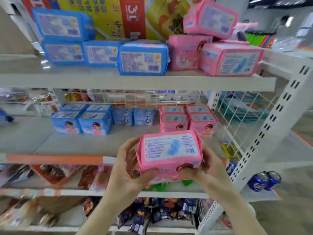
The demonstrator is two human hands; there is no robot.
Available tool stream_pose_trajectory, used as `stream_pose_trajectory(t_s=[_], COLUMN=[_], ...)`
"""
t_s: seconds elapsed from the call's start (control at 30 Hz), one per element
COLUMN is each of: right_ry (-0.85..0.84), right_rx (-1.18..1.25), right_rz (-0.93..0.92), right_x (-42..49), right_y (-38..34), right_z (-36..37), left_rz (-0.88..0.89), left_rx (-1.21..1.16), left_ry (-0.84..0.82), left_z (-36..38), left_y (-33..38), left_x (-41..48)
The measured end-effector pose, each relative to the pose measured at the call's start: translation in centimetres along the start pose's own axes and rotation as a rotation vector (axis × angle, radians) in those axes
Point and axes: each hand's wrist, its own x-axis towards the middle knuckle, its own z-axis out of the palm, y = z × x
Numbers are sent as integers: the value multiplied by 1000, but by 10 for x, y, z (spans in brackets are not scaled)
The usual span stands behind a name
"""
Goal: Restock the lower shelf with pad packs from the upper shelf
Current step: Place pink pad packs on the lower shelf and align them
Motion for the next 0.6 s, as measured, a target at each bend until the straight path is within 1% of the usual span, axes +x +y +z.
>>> stream_pose_trajectory(t_s=[0.1,0.2,0.27,0.33,0.43,0.5,0.57,0.6], right_ry=[-29,-54,-57,-68,-105,-121,-140,-132], right_rx=[40,84,122,163,173,45,-170,-262], right_rz=[-32,-23,-14,-27,-47,-96,-142,-167], right_x=[-14,-21,-22,-23,-24,-20,-14,-9], right_y=[9,17,17,20,30,33,29,30], right_z=[5,15,22,21,14,14,26,33], left_rz=[22,43,20,-46,-250,-362,-418,-439], left_rx=[79,121,116,99,-36,-107,-105,-106], left_ry=[48,31,27,60,133,201,252,250], left_z=[1,-2,-7,-13,-25,-34,-44,-49], left_y=[-3,0,3,9,9,3,-3,-1], left_x=[-32,-49,-54,-54,-45,-35,-23,-18])
